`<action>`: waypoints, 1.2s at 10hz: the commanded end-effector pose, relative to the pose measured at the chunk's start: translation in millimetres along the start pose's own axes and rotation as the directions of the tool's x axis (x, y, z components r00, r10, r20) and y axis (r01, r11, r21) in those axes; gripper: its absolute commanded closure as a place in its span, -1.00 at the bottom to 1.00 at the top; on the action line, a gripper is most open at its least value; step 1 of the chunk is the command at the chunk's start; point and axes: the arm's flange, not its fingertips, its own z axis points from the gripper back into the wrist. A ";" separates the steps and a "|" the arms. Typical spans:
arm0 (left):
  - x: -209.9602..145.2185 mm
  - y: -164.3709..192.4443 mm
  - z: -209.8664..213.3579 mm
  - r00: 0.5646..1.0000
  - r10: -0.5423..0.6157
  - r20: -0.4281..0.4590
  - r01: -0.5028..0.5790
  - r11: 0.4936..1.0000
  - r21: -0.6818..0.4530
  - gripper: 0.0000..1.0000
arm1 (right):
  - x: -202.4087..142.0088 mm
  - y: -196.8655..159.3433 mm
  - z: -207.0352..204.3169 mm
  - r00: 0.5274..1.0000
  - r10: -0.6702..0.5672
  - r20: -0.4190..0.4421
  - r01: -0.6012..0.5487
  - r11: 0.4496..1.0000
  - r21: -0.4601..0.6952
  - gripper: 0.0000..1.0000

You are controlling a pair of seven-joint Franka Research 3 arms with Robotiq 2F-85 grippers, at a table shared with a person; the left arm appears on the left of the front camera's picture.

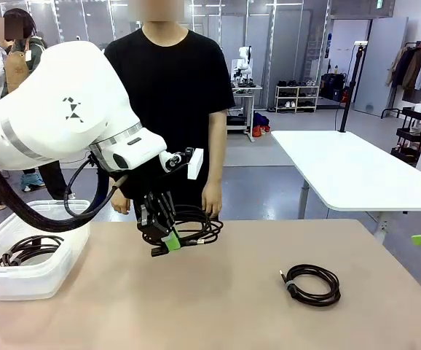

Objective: Organize and store the cables.
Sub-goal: Place the USB Extension Cable into the Organizing box.

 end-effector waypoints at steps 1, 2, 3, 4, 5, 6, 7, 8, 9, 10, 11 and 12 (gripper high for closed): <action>-1.3 -2.5 -1.3 1.000 0.000 -0.003 0.000 1.000 -0.002 0.74 | 1.1 2.4 1.6 1.000 -0.021 -0.007 0.021 1.000 -0.007 -1.00; -25.9 -1.7 4.5 0.996 -0.084 -0.028 0.085 0.996 0.032 0.74 | 1.1 2.4 1.6 1.000 -0.021 -0.007 0.021 1.000 -0.007 -1.00; -60.2 -3.6 13.1 0.980 -0.180 -0.080 0.181 0.983 0.010 0.74 | 1.1 2.4 1.6 1.000 -0.021 -0.007 0.021 1.000 -0.007 -1.00; -93.7 -3.9 21.3 0.971 -0.206 -0.118 0.210 0.977 0.023 0.74 | 1.1 2.4 1.6 1.000 -0.021 -0.007 0.021 1.000 -0.007 -1.00; -122.5 -3.5 29.7 0.969 -0.225 -0.102 0.229 0.973 0.035 0.74 | 1.1 2.4 1.6 1.000 -0.021 -0.007 0.021 1.000 -0.007 -1.00; -154.7 0.5 39.5 0.971 -0.227 -0.076 0.231 0.971 0.057 0.74 | 1.1 2.4 1.6 1.000 -0.021 -0.007 0.021 1.000 -0.007 -1.00; -182.9 4.1 47.4 0.974 -0.215 -0.076 0.221 0.972 0.076 0.74 | 1.1 2.4 1.6 1.000 -0.021 -0.007 0.021 1.000 -0.007 -1.00; -206.6 5.9 55.1 0.971 -0.223 -0.090 0.231 0.969 0.089 0.74 | 1.1 2.4 1.6 1.000 -0.021 -0.007 0.021 1.000 -0.007 -1.00; -229.0 9.2 60.4 0.974 -0.183 -0.131 0.197 0.975 0.105 0.74 | 1.1 2.4 1.6 1.000 -0.021 -0.007 0.021 1.000 -0.007 -1.00; -255.6 16.7 61.7 0.980 -0.096 -0.174 0.120 0.983 0.136 0.74 | 1.1 2.4 1.6 1.000 -0.021 -0.007 0.021 1.000 -0.007 -1.00; -280.6 28.2 58.2 0.984 -0.033 -0.175 0.059 0.988 0.145 0.74 | 1.1 2.4 1.6 1.000 -0.021 -0.007 0.021 1.000 -0.007 -1.00; -305.4 40.5 50.7 0.979 0.072 -0.192 -0.041 0.987 0.157 0.74 | 1.1 2.4 1.6 1.000 -0.021 -0.007 0.021 1.000 -0.007 -1.00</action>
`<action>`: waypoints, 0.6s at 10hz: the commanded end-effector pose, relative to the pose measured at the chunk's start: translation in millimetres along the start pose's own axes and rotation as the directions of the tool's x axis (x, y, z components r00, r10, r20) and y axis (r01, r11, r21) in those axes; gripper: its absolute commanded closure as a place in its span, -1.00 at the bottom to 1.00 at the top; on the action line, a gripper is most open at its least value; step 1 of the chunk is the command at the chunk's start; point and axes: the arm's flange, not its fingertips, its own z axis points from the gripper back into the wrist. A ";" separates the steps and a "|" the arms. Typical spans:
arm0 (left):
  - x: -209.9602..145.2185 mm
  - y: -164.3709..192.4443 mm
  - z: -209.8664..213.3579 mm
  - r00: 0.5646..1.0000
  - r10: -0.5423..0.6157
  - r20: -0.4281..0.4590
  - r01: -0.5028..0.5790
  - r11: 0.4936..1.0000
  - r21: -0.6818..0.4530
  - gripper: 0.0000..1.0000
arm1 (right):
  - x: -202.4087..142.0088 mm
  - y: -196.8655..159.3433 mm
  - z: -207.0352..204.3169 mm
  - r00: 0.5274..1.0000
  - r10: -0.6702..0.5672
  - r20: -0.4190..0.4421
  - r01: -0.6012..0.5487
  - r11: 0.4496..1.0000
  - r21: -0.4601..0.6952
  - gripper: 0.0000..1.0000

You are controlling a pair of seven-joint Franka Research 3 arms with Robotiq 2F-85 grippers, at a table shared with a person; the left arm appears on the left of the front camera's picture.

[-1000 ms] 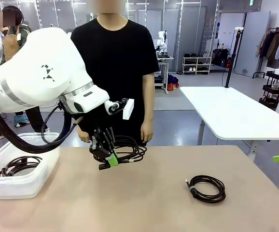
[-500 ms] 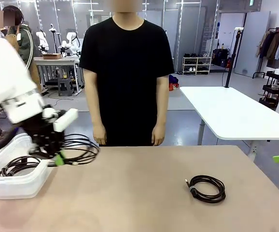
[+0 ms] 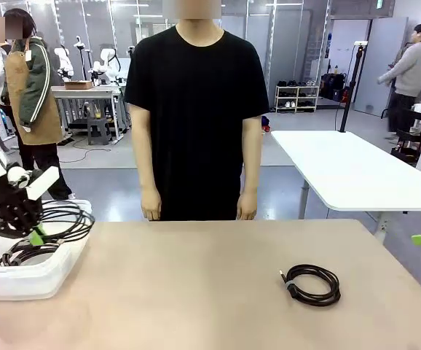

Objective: Organize and store the cables.
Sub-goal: Place the USB Extension Cable into the Organizing box.

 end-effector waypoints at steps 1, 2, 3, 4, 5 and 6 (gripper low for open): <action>-24.5 18.9 -25.8 0.990 0.134 -0.039 -0.135 0.991 -0.006 0.74 | 1.2 2.8 1.2 1.000 -0.020 -0.008 0.020 1.000 -0.007 -1.00; -43.1 26.7 -33.2 0.983 0.183 -0.008 -0.183 0.983 0.000 0.74 | 1.2 2.8 1.2 1.000 -0.020 -0.008 0.020 1.000 -0.007 -1.00; -52.6 30.2 -38.7 0.977 0.214 0.000 -0.214 0.977 -0.012 0.74 | 1.2 2.8 1.2 1.000 -0.020 -0.008 0.020 1.000 -0.007 -1.00; -58.5 32.1 -46.0 0.972 0.234 -0.015 -0.235 0.971 -0.037 0.74 | 1.2 2.8 1.2 1.000 -0.020 -0.008 0.020 1.000 -0.007 -1.00; -60.3 33.1 -51.7 0.965 0.258 -0.047 -0.260 0.965 -0.042 0.74 | 1.2 2.8 1.2 1.000 -0.020 -0.008 0.020 1.000 -0.007 -1.00; -64.0 37.1 -57.3 0.956 0.286 -0.066 -0.288 0.958 -0.018 0.74 | 1.2 2.8 1.2 1.000 -0.020 -0.008 0.020 1.000 -0.007 -1.00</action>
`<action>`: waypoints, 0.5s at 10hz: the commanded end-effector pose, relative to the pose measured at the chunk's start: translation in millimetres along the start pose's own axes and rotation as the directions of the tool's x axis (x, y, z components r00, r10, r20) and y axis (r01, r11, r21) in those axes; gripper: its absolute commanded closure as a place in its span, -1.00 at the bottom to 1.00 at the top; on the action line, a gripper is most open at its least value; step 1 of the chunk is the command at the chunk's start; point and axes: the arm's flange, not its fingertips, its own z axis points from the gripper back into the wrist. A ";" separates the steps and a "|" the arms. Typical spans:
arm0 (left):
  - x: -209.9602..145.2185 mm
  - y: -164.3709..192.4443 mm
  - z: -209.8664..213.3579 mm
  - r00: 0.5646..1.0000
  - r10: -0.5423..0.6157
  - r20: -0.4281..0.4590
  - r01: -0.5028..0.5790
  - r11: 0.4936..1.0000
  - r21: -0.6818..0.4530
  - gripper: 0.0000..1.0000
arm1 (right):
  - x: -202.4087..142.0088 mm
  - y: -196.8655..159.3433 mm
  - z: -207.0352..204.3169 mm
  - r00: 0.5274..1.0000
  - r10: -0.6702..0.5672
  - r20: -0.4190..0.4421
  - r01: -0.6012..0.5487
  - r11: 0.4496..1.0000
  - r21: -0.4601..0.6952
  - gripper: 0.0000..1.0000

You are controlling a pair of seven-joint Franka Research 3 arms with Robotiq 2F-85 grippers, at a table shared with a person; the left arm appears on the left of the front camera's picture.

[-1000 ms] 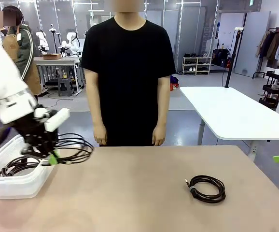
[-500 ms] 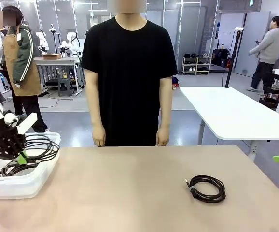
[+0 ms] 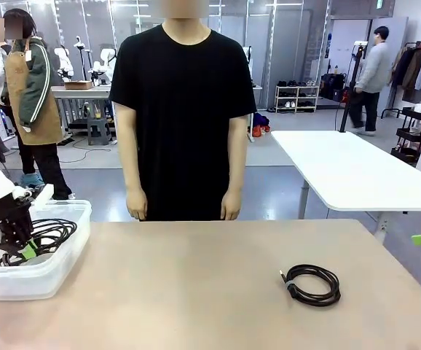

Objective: Organize and store the cables.
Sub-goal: Place the USB Extension Cable into the Organizing box.

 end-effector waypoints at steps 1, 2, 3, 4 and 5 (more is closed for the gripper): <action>1.1 6.9 -4.5 0.998 0.048 -0.036 -0.047 0.999 0.019 0.74 | 1.2 2.6 1.5 1.000 -0.020 -0.007 0.020 1.000 -0.007 -1.00; 0.9 6.9 -6.8 0.996 0.065 -0.066 -0.064 0.998 0.023 0.74 | 1.2 2.6 1.5 1.000 -0.020 -0.007 0.020 1.000 -0.007 -1.00; 3.2 5.5 -6.1 0.996 0.066 -0.052 -0.065 0.997 0.028 0.74 | 1.2 2.6 1.5 1.000 -0.020 -0.007 0.020 1.000 -0.007 -1.00; 4.3 4.1 -3.7 0.996 0.074 -0.044 -0.072 0.997 0.042 0.12 | 1.2 2.6 1.5 1.000 -0.020 -0.007 0.020 1.000 -0.007 -1.00; 6.0 3.1 -0.5 0.996 0.085 -0.029 -0.083 0.995 0.051 0.08 | 1.2 2.6 1.5 1.000 -0.020 -0.007 0.020 1.000 -0.007 -1.00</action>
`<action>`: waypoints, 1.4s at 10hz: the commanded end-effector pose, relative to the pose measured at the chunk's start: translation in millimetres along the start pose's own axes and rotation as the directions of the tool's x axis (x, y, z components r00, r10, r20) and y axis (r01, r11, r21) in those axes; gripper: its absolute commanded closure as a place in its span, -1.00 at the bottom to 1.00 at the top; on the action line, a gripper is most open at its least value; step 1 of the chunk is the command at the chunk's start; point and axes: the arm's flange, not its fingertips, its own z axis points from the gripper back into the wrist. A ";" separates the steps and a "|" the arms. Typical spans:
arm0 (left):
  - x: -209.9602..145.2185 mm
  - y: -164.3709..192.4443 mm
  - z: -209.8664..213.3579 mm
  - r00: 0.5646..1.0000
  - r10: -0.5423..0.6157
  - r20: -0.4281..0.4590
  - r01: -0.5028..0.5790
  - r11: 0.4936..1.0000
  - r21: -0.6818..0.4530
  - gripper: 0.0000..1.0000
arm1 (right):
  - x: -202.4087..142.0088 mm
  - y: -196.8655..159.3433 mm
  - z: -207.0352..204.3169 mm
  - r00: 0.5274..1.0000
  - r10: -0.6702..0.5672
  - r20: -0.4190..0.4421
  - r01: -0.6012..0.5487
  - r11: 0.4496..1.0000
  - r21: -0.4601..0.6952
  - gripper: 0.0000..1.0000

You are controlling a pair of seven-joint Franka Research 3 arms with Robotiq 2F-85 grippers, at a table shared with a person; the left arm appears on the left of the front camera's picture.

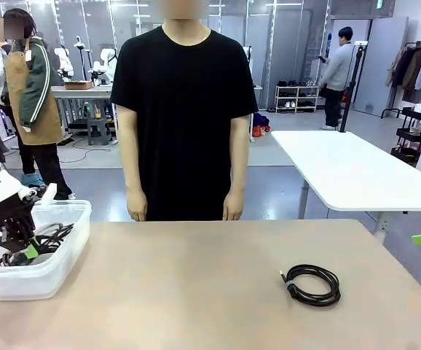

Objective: Organize and store the cables.
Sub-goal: Place the USB Extension Cable into the Organizing box.

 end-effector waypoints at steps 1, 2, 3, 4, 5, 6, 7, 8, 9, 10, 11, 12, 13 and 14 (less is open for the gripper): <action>2.0 -5.0 4.3 1.000 0.023 -0.007 -0.023 0.999 0.030 -0.54 | 1.1 2.6 1.5 1.000 -0.020 -0.007 0.020 1.000 -0.007 -1.00; 2.3 -7.2 5.8 1.000 0.027 -0.013 -0.026 0.999 0.034 -0.58 | 1.1 2.6 1.5 1.000 -0.020 -0.007 0.020 1.000 -0.007 -1.00; 0.7 -9.0 7.0 0.999 0.035 -0.015 -0.034 0.999 0.038 -1.00 | 1.1 2.6 1.5 1.000 -0.020 -0.007 0.020 1.000 -0.007 -1.00; 0.5 -10.5 7.7 0.999 0.038 -0.021 -0.036 0.998 0.047 -1.00 | 1.1 2.6 1.5 1.000 -0.020 -0.007 0.020 1.000 -0.007 -1.00; 1.4 -12.7 8.5 0.999 0.034 -0.024 -0.033 0.998 0.049 -1.00 | 1.1 2.6 1.5 1.000 -0.020 -0.007 0.020 1.000 -0.007 -1.00; 4.0 -14.3 8.9 0.999 0.037 -0.027 -0.035 0.998 0.057 -0.78 | 1.1 2.6 1.5 1.000 -0.020 -0.007 0.020 1.000 -0.007 -1.00; 7.0 -16.1 9.1 0.998 0.057 -0.020 -0.055 0.997 0.061 -0.98 | 1.1 2.6 1.5 1.000 -0.020 -0.007 0.020 1.000 -0.007 -1.00; 1.9 -6.5 9.4 1.000 0.018 0.004 -0.018 1.000 0.024 -0.87 | 1.1 2.6 1.5 1.000 -0.020 -0.007 0.020 1.000 -0.007 -1.00; 1.9 -6.5 9.4 1.000 0.018 0.004 -0.018 1.000 0.024 -0.87 | 1.1 2.6 1.5 1.000 -0.020 -0.007 0.020 1.000 -0.007 -1.00; 1.9 -6.5 9.4 1.000 0.018 0.004 -0.018 1.000 0.024 -0.87 | 1.1 2.6 1.5 1.000 -0.020 -0.007 0.020 1.000 -0.007 -1.00; 1.9 -6.5 9.4 1.000 0.018 0.004 -0.018 1.000 0.024 -0.87 | 1.1 2.6 1.5 1.000 -0.020 -0.007 0.020 1.000 -0.007 -1.00; 1.9 -6.5 9.4 1.000 0.018 0.004 -0.018 1.000 0.024 -0.87 | 1.1 2.6 1.5 1.000 -0.020 -0.007 0.020 1.000 -0.007 -1.00; 1.9 -6.5 9.4 1.000 0.018 0.004 -0.018 1.000 0.024 -0.87 | 1.1 2.6 1.5 1.000 -0.020 -0.007 0.020 1.000 -0.007 -1.00; 1.9 -6.5 9.4 1.000 0.018 0.004 -0.018 1.000 0.024 -0.87 | 1.1 2.6 1.5 1.000 -0.020 -0.007 0.020 1.000 -0.007 -1.00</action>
